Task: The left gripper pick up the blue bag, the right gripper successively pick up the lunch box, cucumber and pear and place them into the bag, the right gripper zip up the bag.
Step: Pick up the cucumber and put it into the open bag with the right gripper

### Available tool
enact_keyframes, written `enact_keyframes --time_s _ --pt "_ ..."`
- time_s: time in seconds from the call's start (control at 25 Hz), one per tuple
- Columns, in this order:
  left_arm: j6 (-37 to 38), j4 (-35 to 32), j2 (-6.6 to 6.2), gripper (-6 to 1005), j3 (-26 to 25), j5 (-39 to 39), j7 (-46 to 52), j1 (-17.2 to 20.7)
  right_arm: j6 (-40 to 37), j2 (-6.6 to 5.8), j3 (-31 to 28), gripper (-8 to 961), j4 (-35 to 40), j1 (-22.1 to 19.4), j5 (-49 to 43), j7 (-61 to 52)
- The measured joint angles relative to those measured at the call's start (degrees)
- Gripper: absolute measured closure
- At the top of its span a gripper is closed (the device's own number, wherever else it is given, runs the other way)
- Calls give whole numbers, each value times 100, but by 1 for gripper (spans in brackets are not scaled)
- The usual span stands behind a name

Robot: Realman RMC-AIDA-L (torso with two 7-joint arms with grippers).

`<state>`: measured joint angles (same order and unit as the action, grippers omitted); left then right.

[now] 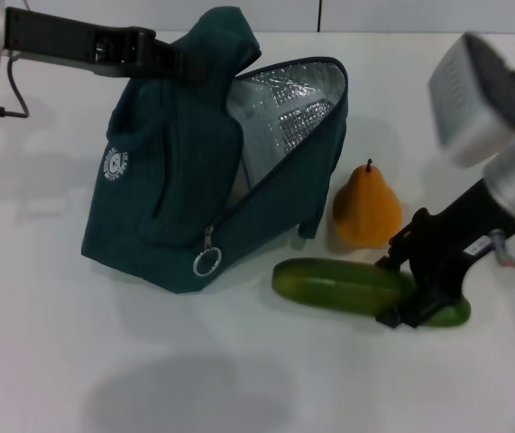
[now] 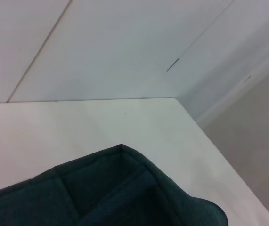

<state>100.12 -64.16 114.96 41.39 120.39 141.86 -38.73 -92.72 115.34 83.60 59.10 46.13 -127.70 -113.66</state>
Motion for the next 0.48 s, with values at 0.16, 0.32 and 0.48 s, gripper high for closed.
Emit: enact_keyframes --time_s 0.16,0.32,0.48 --pt "-2 0 1 959 0 0 0 10 -1243 0 -784 318 257 -101 525 268" --pt "-2 3 3 959 0 -1 0 15 -1960 -11 -1847 318 185 -216 873 451" --pt "-2 13 5 959 -6 -1 5 17 -2138 -108 -2918 318 -412 -309 1476 578"
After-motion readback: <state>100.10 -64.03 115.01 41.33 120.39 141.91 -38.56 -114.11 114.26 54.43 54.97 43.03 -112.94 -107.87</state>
